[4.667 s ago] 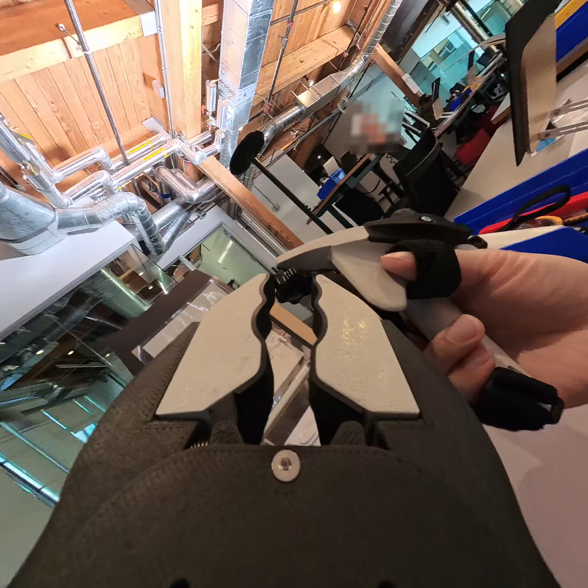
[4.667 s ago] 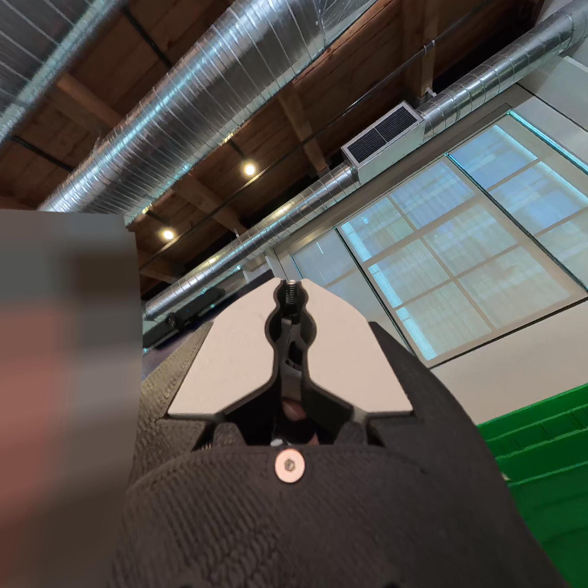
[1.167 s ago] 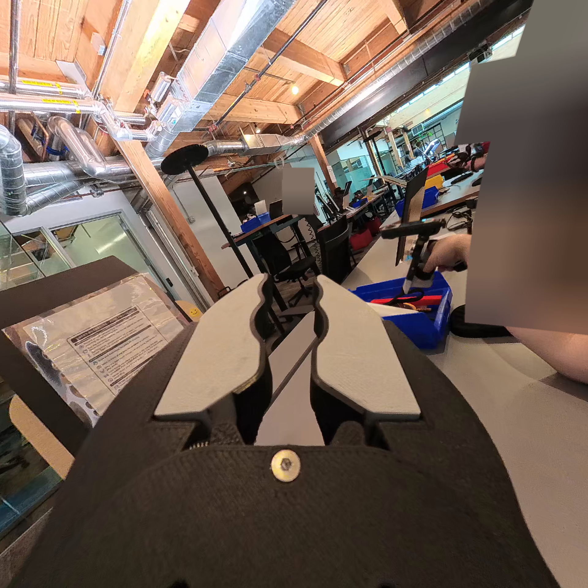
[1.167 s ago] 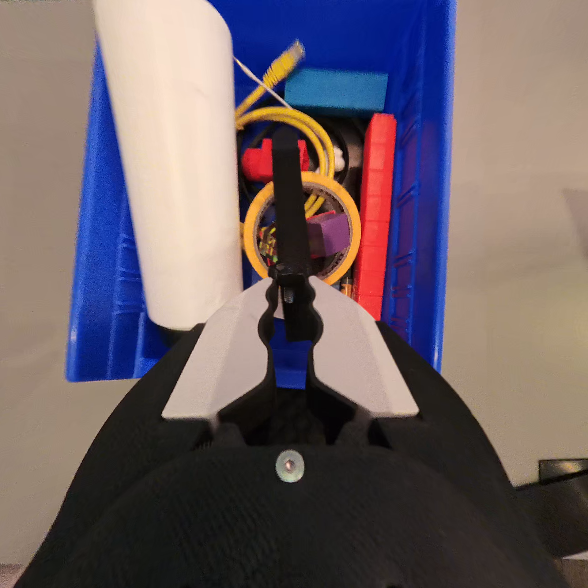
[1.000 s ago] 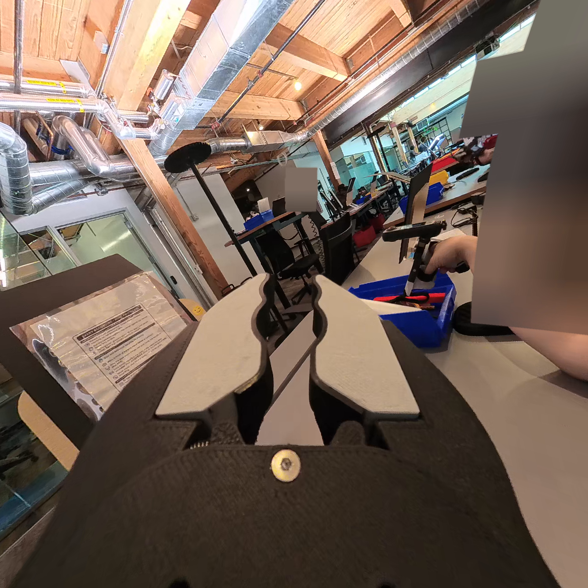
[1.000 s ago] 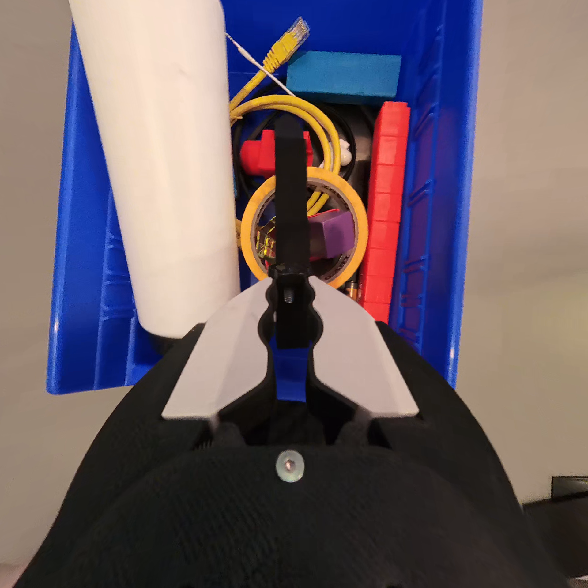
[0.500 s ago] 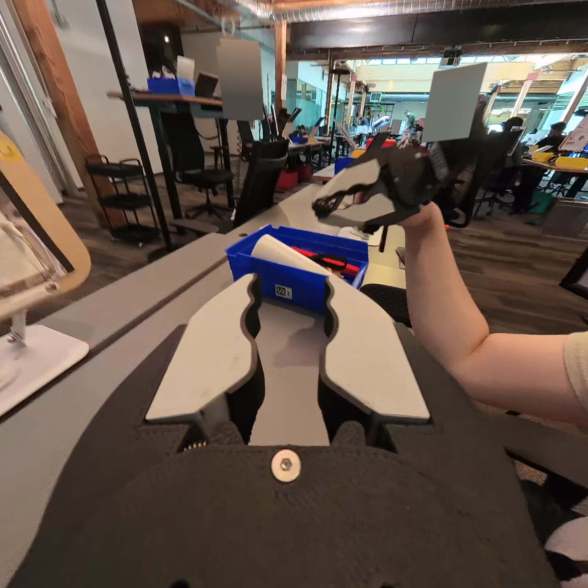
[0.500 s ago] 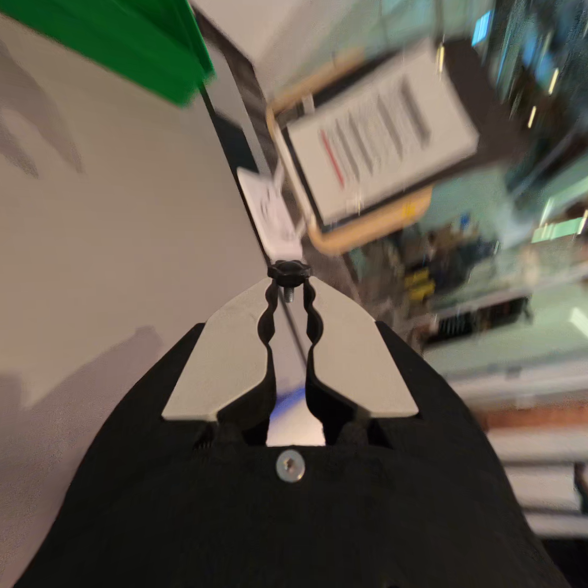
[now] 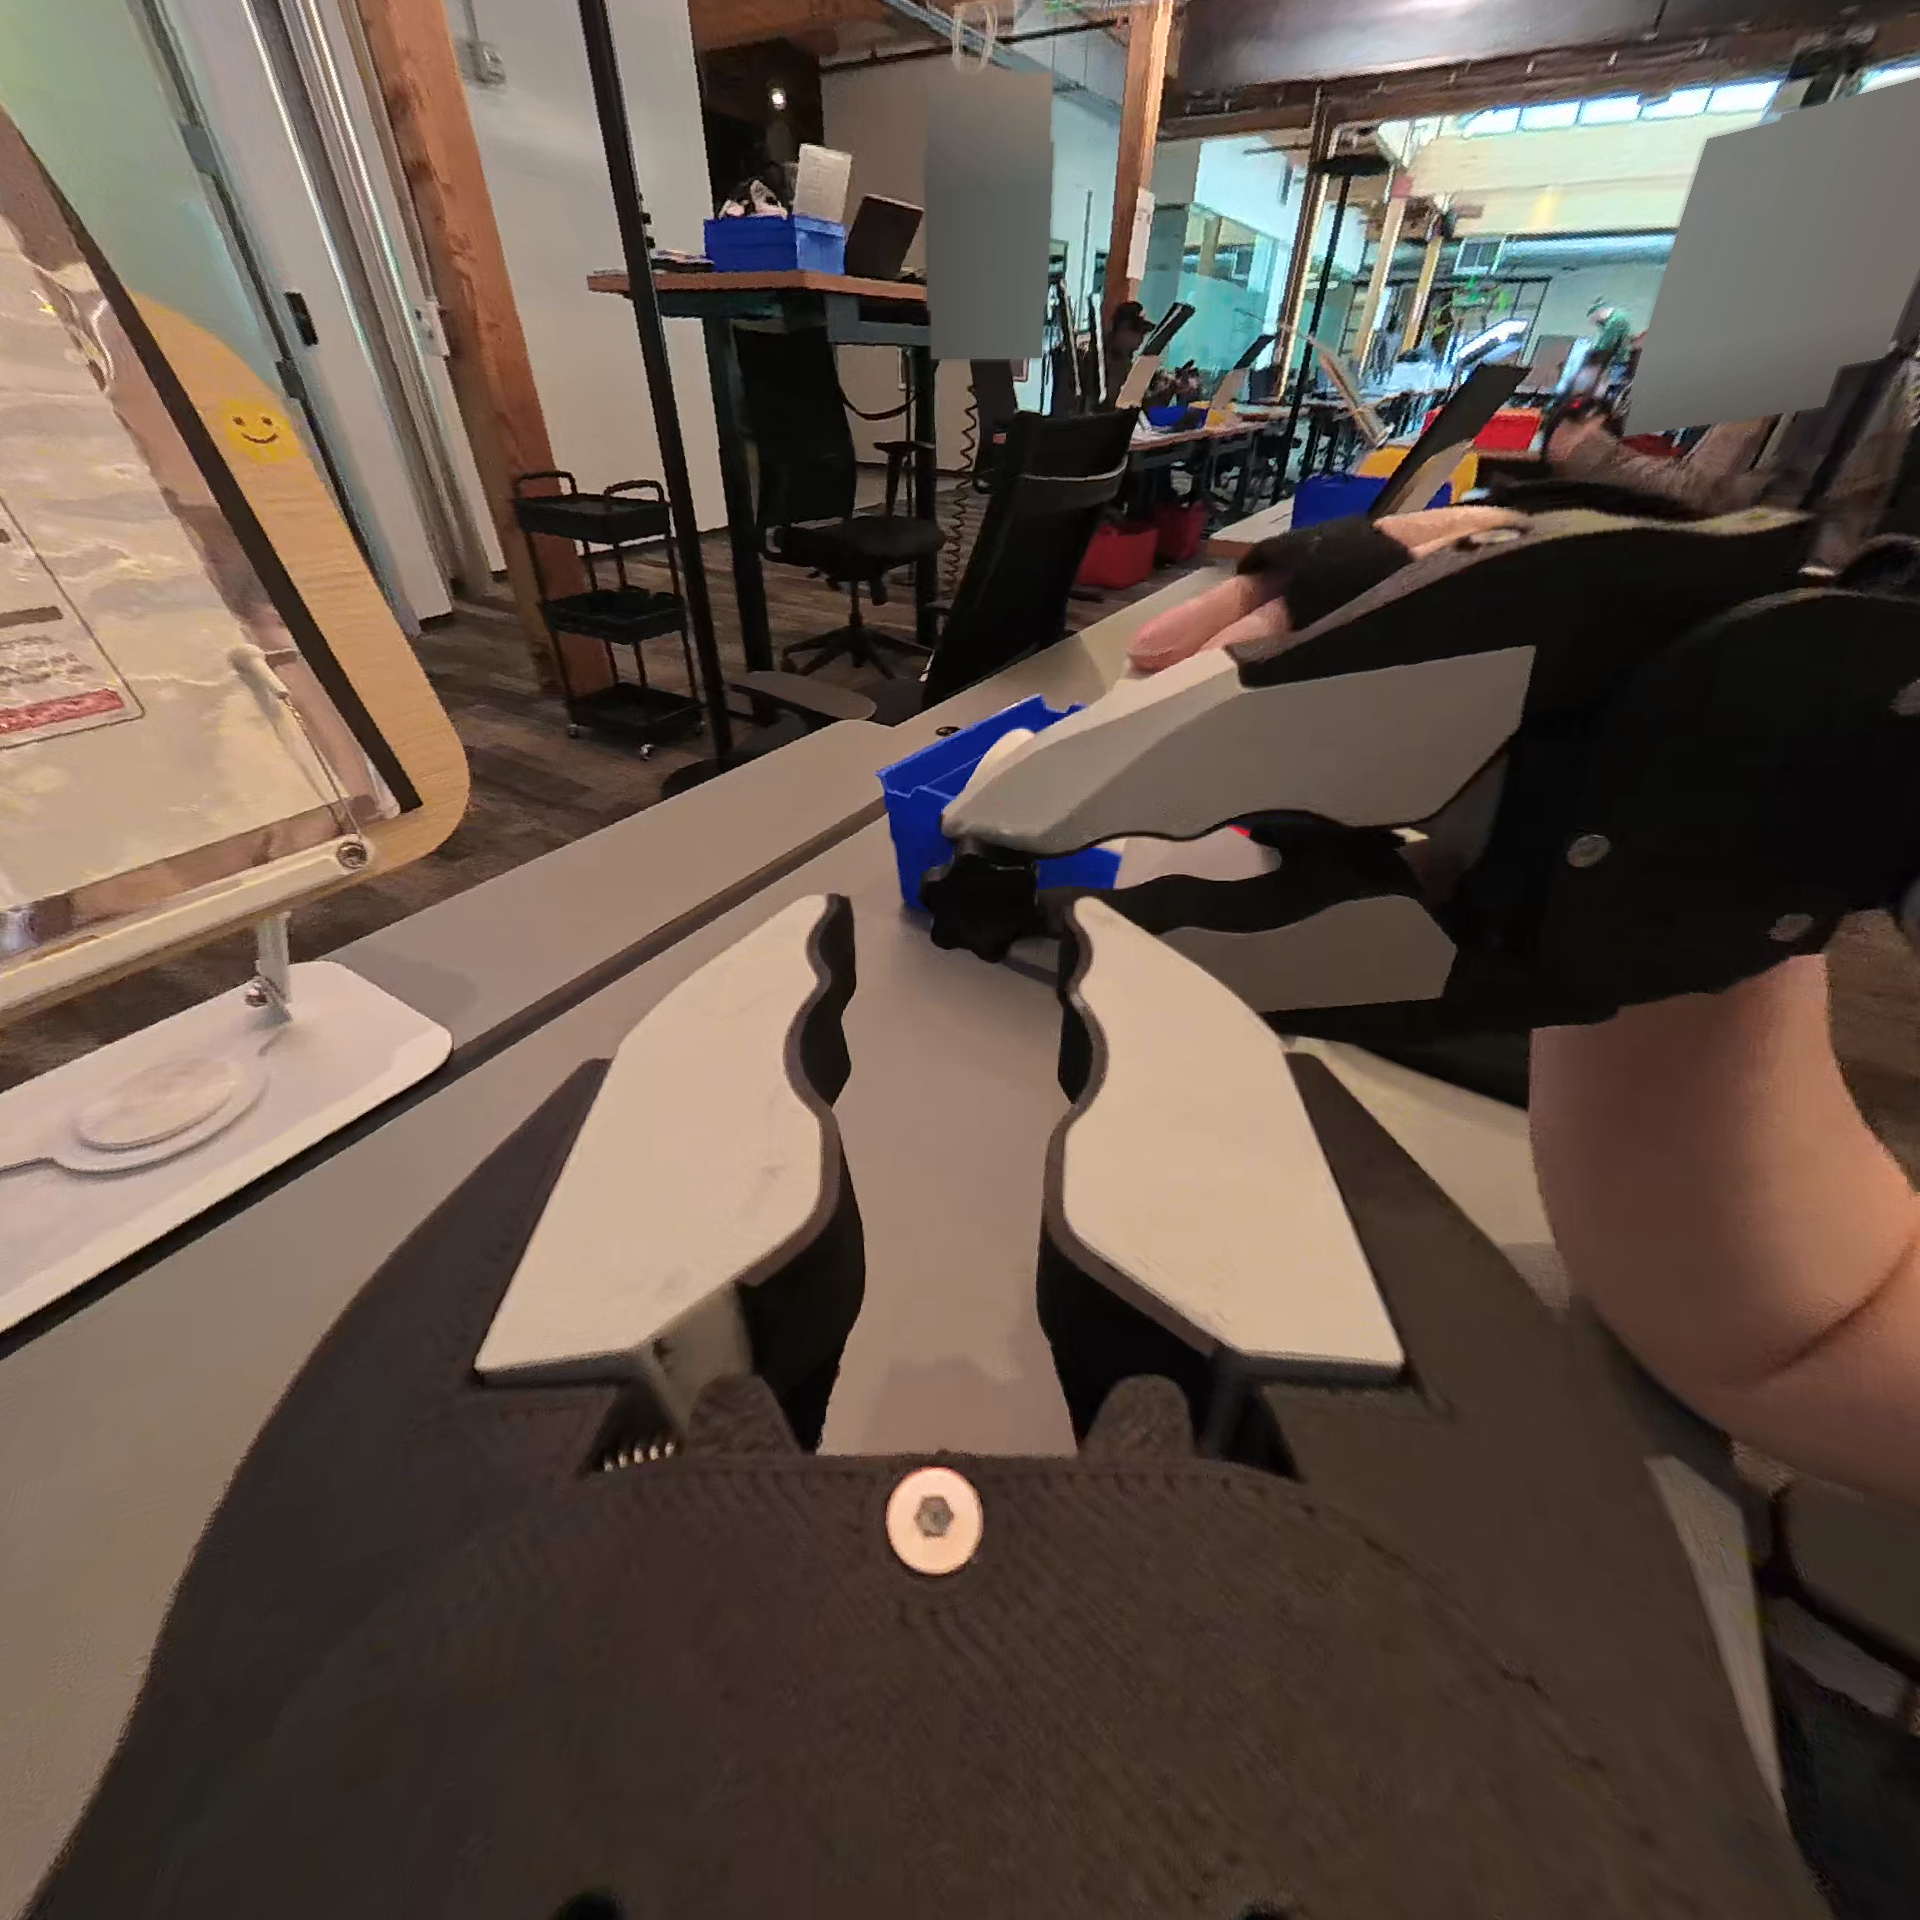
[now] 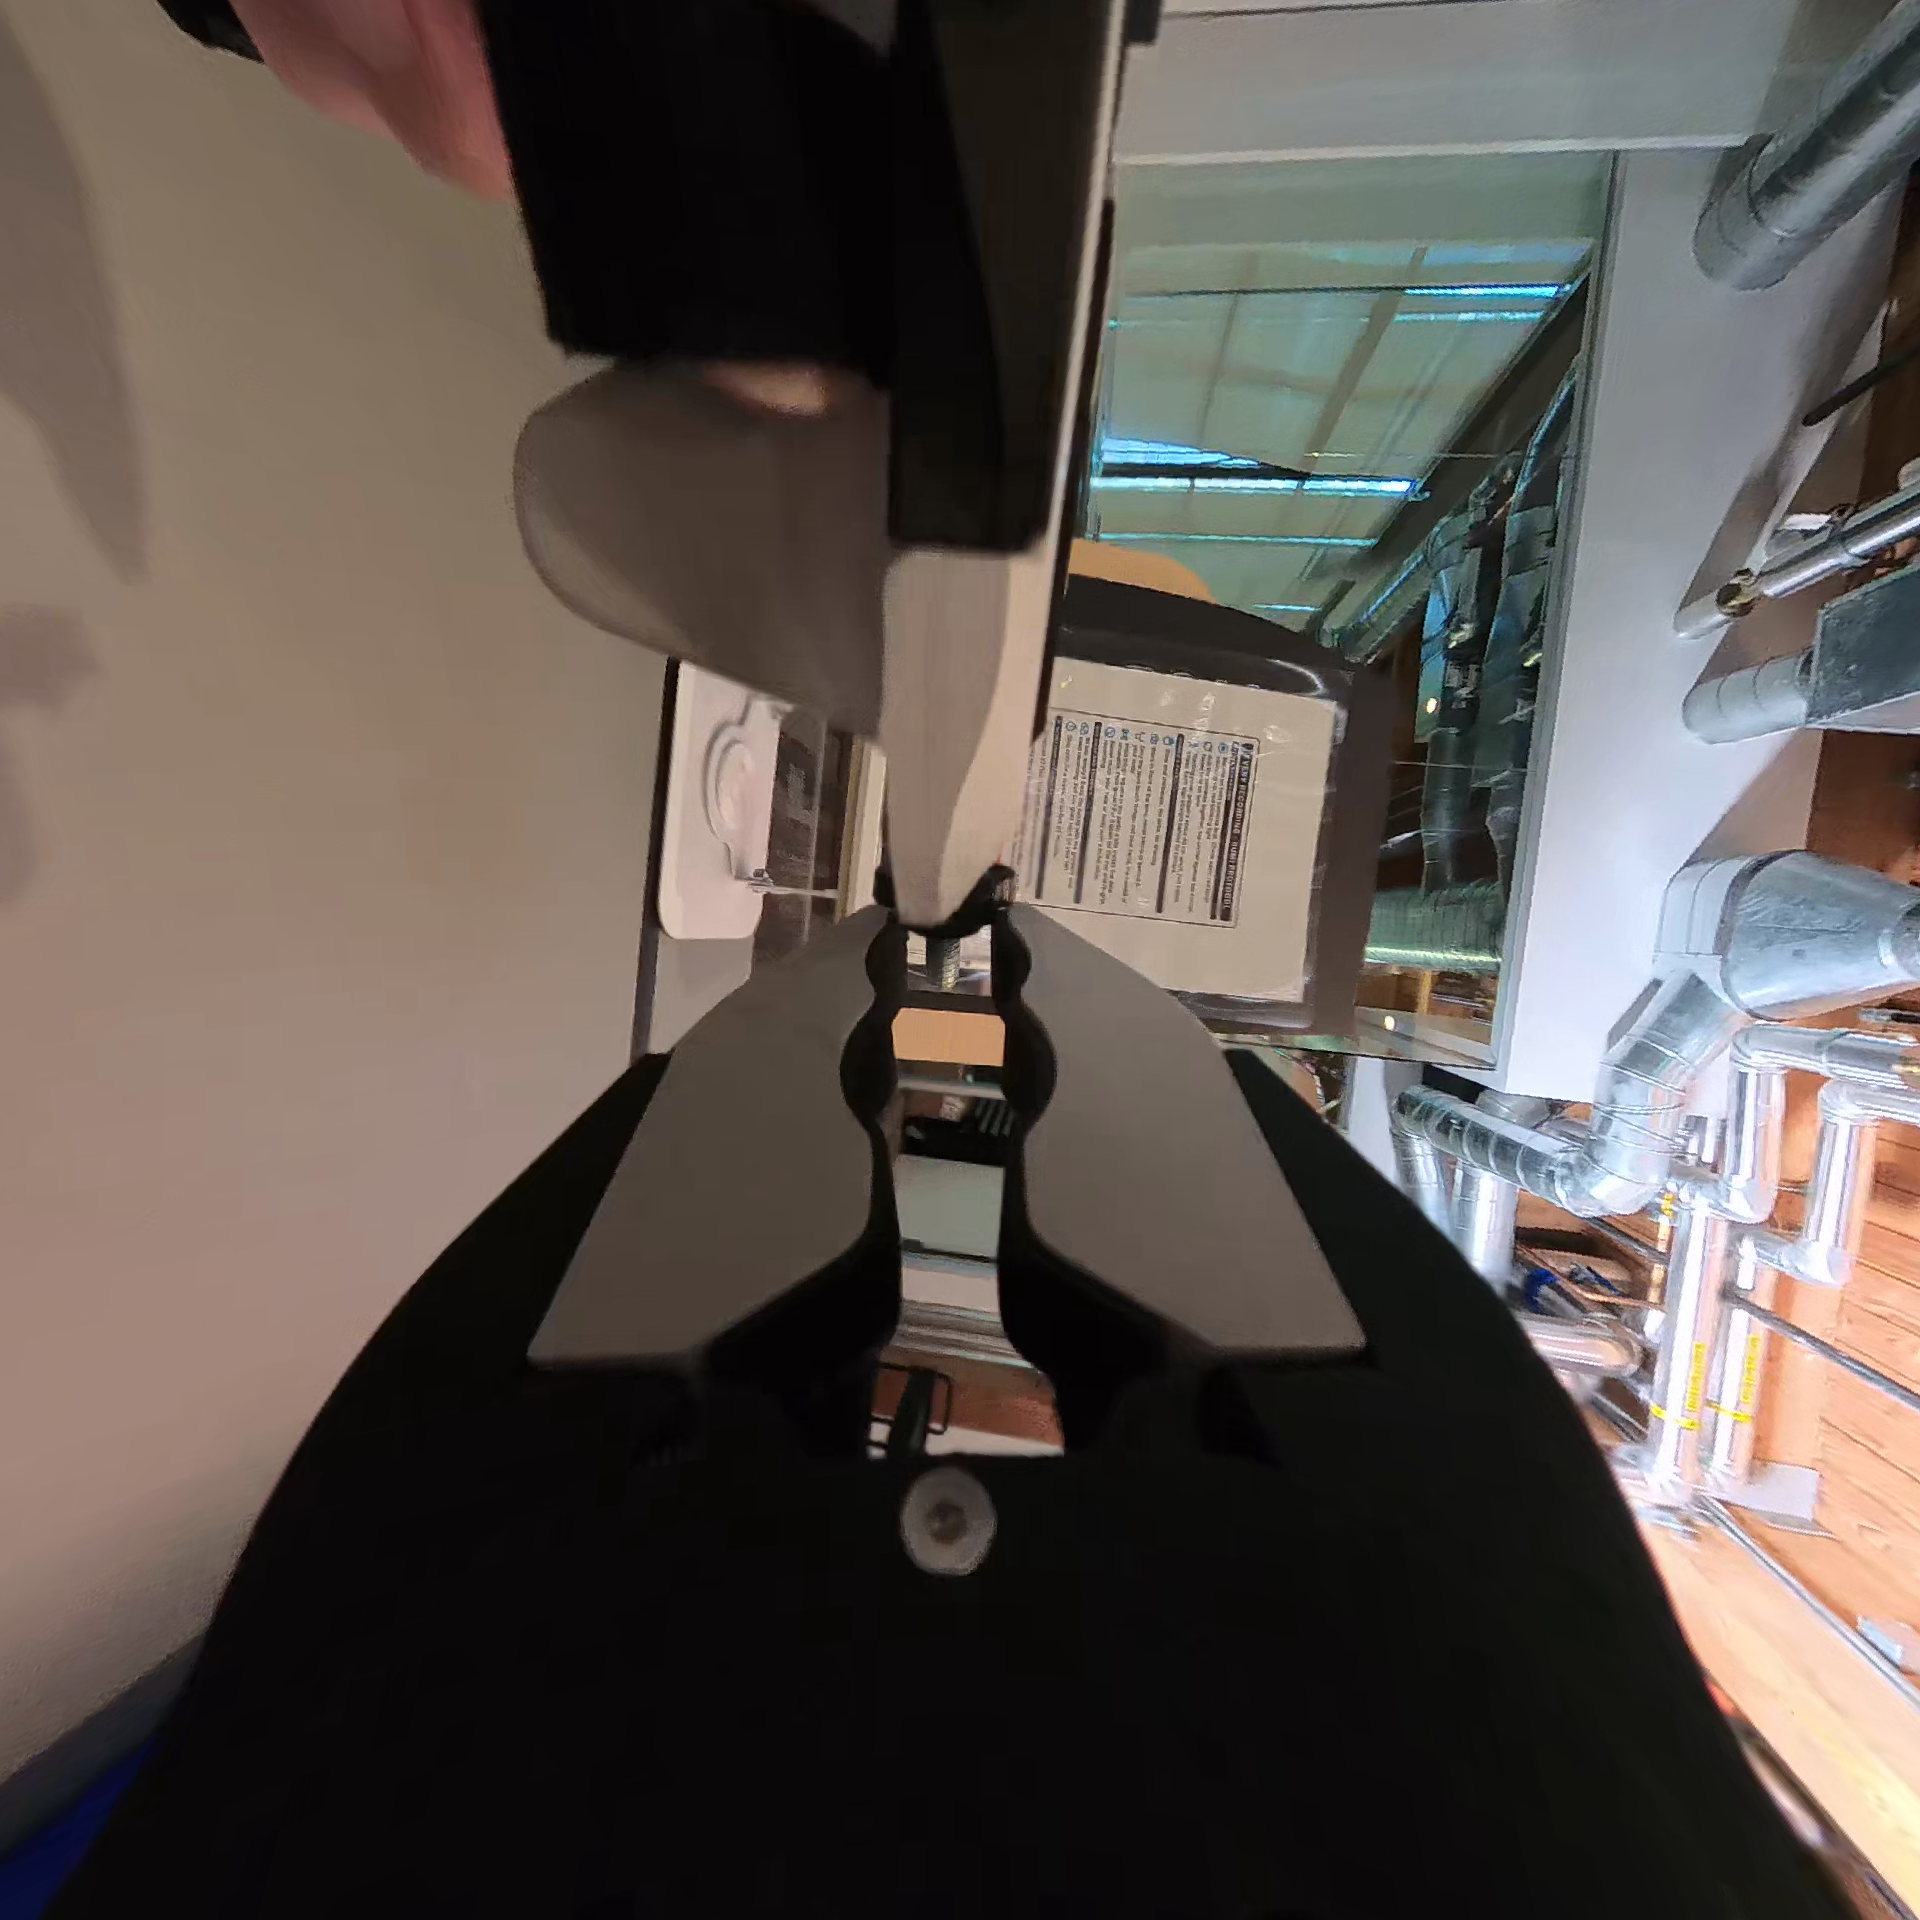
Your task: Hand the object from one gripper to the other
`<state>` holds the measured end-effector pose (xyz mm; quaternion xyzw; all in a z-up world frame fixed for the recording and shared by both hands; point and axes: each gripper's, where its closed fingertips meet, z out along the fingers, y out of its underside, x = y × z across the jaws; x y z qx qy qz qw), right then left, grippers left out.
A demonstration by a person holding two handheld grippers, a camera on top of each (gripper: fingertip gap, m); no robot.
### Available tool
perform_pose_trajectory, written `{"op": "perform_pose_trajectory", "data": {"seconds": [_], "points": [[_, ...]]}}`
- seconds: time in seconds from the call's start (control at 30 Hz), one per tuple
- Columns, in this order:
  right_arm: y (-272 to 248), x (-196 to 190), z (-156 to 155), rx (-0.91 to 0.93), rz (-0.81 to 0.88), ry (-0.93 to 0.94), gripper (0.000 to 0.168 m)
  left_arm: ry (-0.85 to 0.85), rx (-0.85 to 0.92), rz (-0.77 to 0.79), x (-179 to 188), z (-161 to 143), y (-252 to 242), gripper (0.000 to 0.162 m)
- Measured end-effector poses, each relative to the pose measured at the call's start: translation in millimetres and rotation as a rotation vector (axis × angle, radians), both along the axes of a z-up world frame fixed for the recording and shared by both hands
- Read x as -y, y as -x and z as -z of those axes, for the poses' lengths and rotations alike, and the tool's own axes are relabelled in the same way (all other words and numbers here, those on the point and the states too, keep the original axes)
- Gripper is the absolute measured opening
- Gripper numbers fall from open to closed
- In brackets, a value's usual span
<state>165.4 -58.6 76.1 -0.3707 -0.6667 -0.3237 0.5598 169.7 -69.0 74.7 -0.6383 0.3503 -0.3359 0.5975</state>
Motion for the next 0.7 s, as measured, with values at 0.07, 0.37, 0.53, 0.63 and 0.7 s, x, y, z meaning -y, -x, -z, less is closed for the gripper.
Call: {"op": "perform_pose_trajectory", "data": {"seconds": [0.07, 0.37, 0.53, 0.63, 0.7], "points": [[4.9, -0.5, 3.3, 0.02, 0.009, -0.01, 0.016, -0.006, -0.013, 0.009, -0.3, 2.8, -1.0, 0.028], [0.0, 5.4, -28.4, -0.222, -0.013, -0.007, 0.041, 0.011, 0.234, 0.28, 19.0, -38.9, 19.2, 0.023], [30.2, 63.9, -49.4, -0.744, -0.529, 0.78, 0.036, -0.22, 0.57, 0.522, 55.4, -87.8, 59.2, 0.023], [36.8, 89.8, -84.8, -1.085, -0.861, 1.472, 0.033, -0.423, 0.517, 0.469, 65.2, -86.4, 61.4, 0.023], [38.0, 79.7, -87.9, -1.203, -0.912, 1.824, 0.035, -0.522, 0.49, 0.471, 77.4, -85.8, 59.1, 0.023]]}}
